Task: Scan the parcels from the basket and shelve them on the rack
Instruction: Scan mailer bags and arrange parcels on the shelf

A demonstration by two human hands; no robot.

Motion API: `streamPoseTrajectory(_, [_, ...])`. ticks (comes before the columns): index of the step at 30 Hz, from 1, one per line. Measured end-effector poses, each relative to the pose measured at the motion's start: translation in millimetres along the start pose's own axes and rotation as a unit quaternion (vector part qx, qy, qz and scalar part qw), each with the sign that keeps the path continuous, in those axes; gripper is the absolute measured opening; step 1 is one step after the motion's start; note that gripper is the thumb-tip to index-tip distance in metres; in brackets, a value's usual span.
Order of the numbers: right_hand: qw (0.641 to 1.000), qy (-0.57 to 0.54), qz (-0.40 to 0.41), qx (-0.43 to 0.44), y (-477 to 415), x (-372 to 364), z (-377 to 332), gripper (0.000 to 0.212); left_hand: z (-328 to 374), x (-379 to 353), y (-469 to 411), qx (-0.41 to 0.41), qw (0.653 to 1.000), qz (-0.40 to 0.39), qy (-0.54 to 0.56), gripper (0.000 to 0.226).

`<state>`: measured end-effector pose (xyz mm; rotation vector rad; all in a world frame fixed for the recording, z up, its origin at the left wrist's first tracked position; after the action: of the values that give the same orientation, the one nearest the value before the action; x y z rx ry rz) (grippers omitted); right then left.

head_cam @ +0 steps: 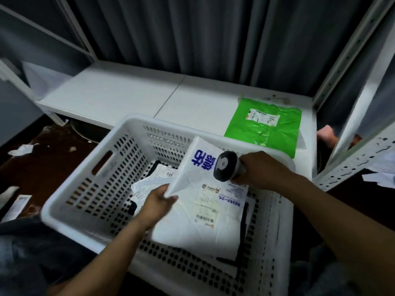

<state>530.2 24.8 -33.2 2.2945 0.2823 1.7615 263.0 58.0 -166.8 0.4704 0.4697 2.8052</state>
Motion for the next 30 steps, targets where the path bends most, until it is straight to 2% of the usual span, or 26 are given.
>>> streamPoseTrajectory(3, [0.992, -0.12, 0.024, -0.025, 1.9, 4.4, 0.3, 0.023, 13.2, 41.2, 7.5, -0.003, 0.996, 0.038, 0.079, 0.016])
streamPoseTrajectory(6, [0.957, -0.28, 0.041, -0.059, 0.8, 4.8, -2.4, 0.024, 27.7, 70.7, 16.4, -0.023, 0.987, 0.085, 0.137, 0.012])
streamPoseTrajectory(9, [0.932, -0.353, 0.047, -0.072, 0.0, 9.2, -8.9, 0.016, 39.9, 95.8, 15.8, -0.057, 0.96, 0.144, 0.232, 0.02])
streamPoseTrajectory(12, [0.913, -0.399, 0.06, -0.057, -0.4, 17.8, -16.5, 0.022, 44.8, 103.3, 10.7, -0.089, 0.938, 0.183, 0.279, 0.019])
streamPoseTrajectory(15, [0.909, -0.409, 0.069, -0.037, -1.0, 27.4, -20.8, 0.023, 47.3, 93.5, 4.3, -0.09, 0.935, 0.231, 0.252, 0.014])
streamPoseTrajectory(21, [0.919, -0.387, 0.066, -0.035, -2.2, 34.9, -21.6, 0.027, 54.9, 77.6, -3.9, -0.111, 0.909, 0.294, 0.274, 0.01])
streamPoseTrajectory(26, [0.903, -0.422, 0.066, -0.051, -3.9, 45.4, -13.6, 0.026, 54.0, 75.1, -7.9, -0.106, 0.904, 0.299, 0.288, 0.013])
streamPoseTrajectory(30, [0.904, -0.421, 0.063, -0.038, -3.1, 51.2, -13.3, 0.028, 49.0, 75.6, -9.0, -0.113, 0.903, 0.294, 0.292, 0.015])
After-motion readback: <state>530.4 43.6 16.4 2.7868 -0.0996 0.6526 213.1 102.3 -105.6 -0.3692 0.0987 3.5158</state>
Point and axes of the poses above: each hand's wrist, its own y-axis away from the middle knuckle, its own x-axis out of the back of the hand, z = x × y, the point moved 2 cm from there along -y, towards the middle knuckle, and after that the axes turned 6 degrees about y, right-handed, at the moved point
